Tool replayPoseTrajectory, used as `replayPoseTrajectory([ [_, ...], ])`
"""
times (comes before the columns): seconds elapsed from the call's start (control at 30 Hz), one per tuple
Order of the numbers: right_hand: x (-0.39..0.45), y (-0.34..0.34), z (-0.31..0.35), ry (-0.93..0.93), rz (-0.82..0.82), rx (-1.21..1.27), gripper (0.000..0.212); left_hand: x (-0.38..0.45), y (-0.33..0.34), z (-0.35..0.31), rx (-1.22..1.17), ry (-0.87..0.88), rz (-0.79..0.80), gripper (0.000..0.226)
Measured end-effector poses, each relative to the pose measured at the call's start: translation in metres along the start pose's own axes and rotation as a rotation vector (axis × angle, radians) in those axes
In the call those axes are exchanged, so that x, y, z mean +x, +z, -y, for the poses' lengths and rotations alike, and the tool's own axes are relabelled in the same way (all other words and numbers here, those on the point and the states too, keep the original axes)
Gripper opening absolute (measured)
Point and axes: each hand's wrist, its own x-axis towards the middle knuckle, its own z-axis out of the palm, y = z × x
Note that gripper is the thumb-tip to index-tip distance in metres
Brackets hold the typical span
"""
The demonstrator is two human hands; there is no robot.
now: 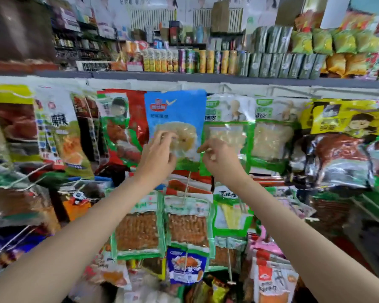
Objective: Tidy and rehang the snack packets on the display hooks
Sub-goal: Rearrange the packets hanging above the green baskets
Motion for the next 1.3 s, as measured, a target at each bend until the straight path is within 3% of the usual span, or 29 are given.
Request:
replayPoseTrajectory([
  [0.1, 0.011, 0.015, 0.006, 0.228, 0.181, -0.059, 0.039, -0.002, -0.009, 0.030, -0.116, -0.147, 0.035, 0.045],
  [0.23, 0.033, 0.017, 0.014, 0.424, 0.127, 0.261, 0.060, -0.005, -0.020, 0.056, -0.150, -0.177, 0.078, 0.048],
  [0.3, 0.044, 0.021, 0.014, 0.467, 0.102, 0.385, 0.057, -0.007, -0.025, 0.063, -0.149, -0.168, 0.098, 0.050],
  [0.47, 0.055, 0.039, 0.005, 0.520, 0.138, 0.371, 0.051, -0.005, -0.026, 0.077, -0.142, -0.131, 0.150, 0.052],
  [0.63, 0.047, 0.038, -0.006, 0.449, 0.098, 0.388, 0.036, -0.006, -0.013, 0.072, -0.133, -0.108, 0.159, 0.043],
  [0.73, 0.048, 0.040, -0.005, 0.434, 0.012, 0.242, 0.024, -0.005, -0.003, 0.063, -0.141, -0.058, 0.182, 0.041],
  [0.8, 0.043, 0.044, -0.009, 0.431, 0.099, 0.035, 0.020, -0.009, 0.005, 0.057, -0.143, -0.052, 0.222, 0.038],
  [0.97, -0.007, 0.063, -0.040, 0.366, 0.491, -0.456, 0.021, -0.044, 0.033, 0.053, -0.060, 0.093, 0.374, 0.028],
  [1.07, -0.029, 0.073, -0.055, 0.347, 0.627, -0.412, 0.035, -0.057, 0.043, 0.052, -0.066, 0.091, 0.452, 0.026],
  [1.17, -0.040, 0.080, -0.059, 0.323, 0.534, -0.411, 0.025, -0.057, 0.043, 0.044, -0.107, 0.069, 0.453, 0.026],
  [1.3, -0.038, 0.073, -0.044, 0.249, 0.707, -0.304, 0.024, -0.052, 0.034, 0.031, -0.082, 0.190, 0.512, 0.037],
])
